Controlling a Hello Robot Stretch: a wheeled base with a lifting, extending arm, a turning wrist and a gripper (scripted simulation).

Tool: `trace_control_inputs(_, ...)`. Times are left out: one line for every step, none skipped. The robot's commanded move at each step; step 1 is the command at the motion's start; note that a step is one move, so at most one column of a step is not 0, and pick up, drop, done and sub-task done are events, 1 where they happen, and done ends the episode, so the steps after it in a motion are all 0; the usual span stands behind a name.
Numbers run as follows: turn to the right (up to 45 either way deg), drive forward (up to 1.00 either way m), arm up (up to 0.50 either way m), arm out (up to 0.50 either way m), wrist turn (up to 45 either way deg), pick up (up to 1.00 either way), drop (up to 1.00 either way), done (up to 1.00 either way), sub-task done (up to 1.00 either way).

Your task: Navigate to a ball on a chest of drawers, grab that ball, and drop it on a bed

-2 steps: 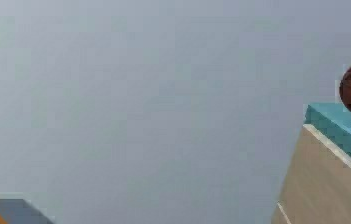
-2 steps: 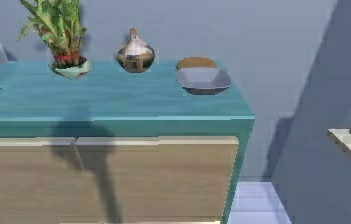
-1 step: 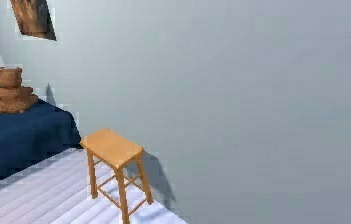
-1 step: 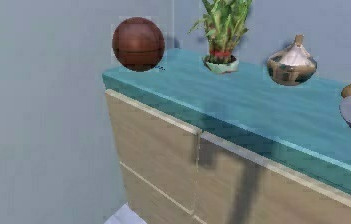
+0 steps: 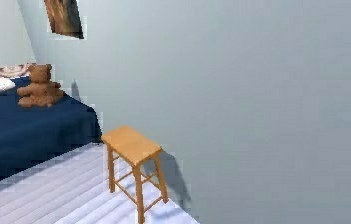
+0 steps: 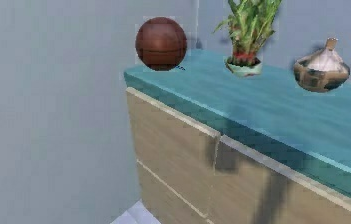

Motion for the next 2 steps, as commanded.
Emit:
trace_control_inputs(45.0, 0.0, 0.0, 0.0, 0.0, 0.0, 0.0, 0.0, 0.0)
trace_control_inputs(12.0, 0.0, 0.0, 0.0, 0.0, 0.0, 0.0, 0.0, 0.0)
